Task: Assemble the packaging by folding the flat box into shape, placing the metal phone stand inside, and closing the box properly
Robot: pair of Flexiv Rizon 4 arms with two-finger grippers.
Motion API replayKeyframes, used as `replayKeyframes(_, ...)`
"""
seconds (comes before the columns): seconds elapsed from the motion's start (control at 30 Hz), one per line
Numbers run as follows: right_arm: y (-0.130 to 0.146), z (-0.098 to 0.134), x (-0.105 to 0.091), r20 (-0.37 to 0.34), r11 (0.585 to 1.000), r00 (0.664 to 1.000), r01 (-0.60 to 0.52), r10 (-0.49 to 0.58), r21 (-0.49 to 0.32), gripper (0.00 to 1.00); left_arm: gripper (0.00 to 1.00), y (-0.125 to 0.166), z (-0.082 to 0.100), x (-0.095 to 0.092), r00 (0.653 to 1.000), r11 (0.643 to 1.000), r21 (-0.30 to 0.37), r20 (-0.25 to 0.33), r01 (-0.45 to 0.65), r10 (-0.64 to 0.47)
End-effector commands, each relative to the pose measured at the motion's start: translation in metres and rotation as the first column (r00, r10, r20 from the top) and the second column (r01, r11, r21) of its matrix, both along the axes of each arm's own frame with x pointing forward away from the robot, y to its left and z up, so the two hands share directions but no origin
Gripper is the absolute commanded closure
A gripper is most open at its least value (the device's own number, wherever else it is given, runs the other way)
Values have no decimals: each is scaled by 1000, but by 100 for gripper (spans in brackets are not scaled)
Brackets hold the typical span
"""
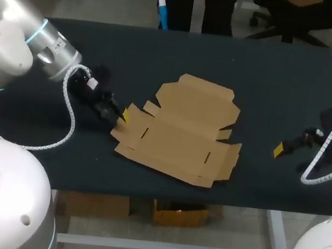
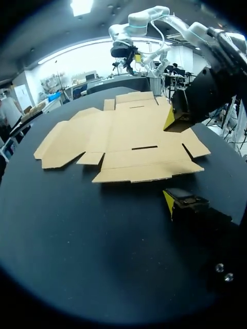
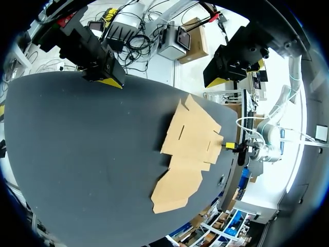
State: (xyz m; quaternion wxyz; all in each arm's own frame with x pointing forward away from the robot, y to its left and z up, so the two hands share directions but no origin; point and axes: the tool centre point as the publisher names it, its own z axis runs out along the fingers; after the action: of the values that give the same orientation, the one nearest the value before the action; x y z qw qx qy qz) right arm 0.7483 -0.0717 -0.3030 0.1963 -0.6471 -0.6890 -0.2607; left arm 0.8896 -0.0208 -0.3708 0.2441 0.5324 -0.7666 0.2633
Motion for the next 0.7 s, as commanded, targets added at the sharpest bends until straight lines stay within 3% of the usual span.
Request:
replayKeyframes(0.03,-1,0,0,-3,1000,1000,-2,2,4,0,0,3,1,22,989,994,28,-107,102,-98)
replayKeyframes(0.37,-1,0,-1,-3,1000,1000,3,-3,5,0,2,0,-5,36,970,983,6,-163,185,-182)
replayKeyframes(0.5,-1,0,-1,-4,1000,1000,6,-6,5,0,21,-5,-8,38,961,977,4,-180,214,-209)
replayKeyframes(0.57,-1,0,-1,-5,1000,1000,7,-7,5,0,52,-8,-9,38,960,976,5,-183,218,-213)
replayKeyframes(0.7,-2,0,-1,-5,1000,1000,8,-8,5,0,68,-13,-12,35,957,973,12,-186,229,-223)
